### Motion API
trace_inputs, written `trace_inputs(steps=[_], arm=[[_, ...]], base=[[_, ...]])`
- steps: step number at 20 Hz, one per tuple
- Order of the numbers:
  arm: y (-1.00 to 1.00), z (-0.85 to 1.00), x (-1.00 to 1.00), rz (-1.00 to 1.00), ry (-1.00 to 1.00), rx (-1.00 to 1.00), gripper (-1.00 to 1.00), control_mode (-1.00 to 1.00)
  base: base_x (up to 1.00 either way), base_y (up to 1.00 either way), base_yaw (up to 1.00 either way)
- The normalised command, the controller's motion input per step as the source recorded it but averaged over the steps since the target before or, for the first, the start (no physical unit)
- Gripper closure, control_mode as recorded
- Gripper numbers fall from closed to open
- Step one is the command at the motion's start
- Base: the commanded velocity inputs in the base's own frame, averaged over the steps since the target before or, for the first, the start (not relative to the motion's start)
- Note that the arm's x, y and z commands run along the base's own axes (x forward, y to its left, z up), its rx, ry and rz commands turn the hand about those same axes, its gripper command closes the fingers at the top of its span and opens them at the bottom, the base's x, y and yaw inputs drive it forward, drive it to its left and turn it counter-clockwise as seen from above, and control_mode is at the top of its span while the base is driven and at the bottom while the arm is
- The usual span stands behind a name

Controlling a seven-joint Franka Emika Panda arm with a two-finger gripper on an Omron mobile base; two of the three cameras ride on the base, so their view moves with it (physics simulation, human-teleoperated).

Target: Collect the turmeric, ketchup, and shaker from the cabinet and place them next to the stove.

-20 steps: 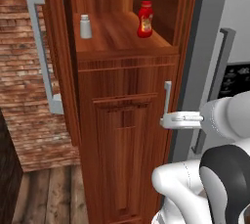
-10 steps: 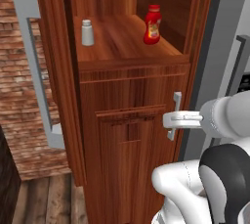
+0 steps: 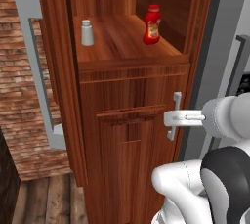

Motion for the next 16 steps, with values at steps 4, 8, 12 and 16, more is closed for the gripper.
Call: trace_inputs(steps=[4, 8, 12, 16], arm=[[0.00, 0.55, 0.00, 0.03, -0.30, 0.00, -1.00, -1.00], [0.00, 0.71, -0.01, 0.01, -0.31, 0.00, -1.00, -1.00], [0.00, 0.71, -0.01, 0.00, -0.28, 0.00, -1.00, -1.00], [0.00, 0.74, 0.00, 0.00, -0.19, 0.00, -1.00, -1.00]], base=[[0.00, 0.00, 0.00], [0.00, 0.00, 0.00], [0.00, 0.00, 0.00], [0.00, 0.00, 0.00]])
